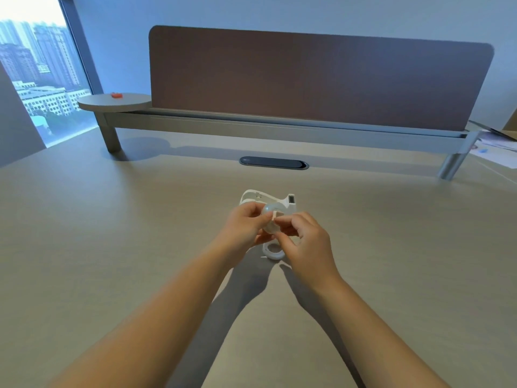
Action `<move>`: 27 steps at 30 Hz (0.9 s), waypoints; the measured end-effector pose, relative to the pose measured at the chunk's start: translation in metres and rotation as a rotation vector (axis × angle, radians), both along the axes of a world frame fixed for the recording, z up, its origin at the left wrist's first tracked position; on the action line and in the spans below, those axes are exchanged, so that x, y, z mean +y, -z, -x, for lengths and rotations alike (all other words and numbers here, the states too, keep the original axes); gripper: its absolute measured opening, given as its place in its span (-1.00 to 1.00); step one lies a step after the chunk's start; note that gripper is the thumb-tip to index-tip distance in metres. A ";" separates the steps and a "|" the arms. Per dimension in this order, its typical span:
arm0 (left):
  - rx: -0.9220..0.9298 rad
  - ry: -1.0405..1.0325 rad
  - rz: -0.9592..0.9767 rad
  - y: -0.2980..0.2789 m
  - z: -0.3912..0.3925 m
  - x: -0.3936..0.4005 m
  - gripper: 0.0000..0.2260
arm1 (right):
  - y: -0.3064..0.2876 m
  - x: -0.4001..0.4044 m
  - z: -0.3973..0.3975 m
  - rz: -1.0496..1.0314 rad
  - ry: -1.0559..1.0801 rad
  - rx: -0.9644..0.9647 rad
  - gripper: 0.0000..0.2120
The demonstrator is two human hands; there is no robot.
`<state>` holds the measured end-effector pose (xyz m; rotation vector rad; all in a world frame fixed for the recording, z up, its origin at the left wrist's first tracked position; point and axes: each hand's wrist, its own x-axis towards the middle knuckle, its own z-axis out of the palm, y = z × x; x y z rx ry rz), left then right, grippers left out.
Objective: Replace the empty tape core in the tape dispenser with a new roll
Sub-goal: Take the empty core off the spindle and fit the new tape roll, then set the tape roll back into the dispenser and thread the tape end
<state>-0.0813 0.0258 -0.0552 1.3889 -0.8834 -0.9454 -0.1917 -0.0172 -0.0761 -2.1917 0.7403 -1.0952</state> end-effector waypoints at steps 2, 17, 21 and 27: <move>-0.045 0.018 -0.017 -0.001 -0.004 0.001 -0.82 | -0.002 -0.003 0.001 -0.034 0.043 -0.046 -0.84; -0.335 -0.141 0.133 -0.003 -0.042 -0.012 -0.87 | -0.005 -0.030 -0.022 -0.386 0.024 -0.148 -0.89; -0.445 -0.157 0.151 -0.014 -0.062 -0.027 -0.94 | -0.002 -0.052 -0.032 -0.095 0.120 0.170 -0.67; -0.541 -0.103 0.081 -0.016 -0.073 -0.049 -0.82 | 0.005 -0.073 -0.046 -0.084 0.131 0.395 -0.48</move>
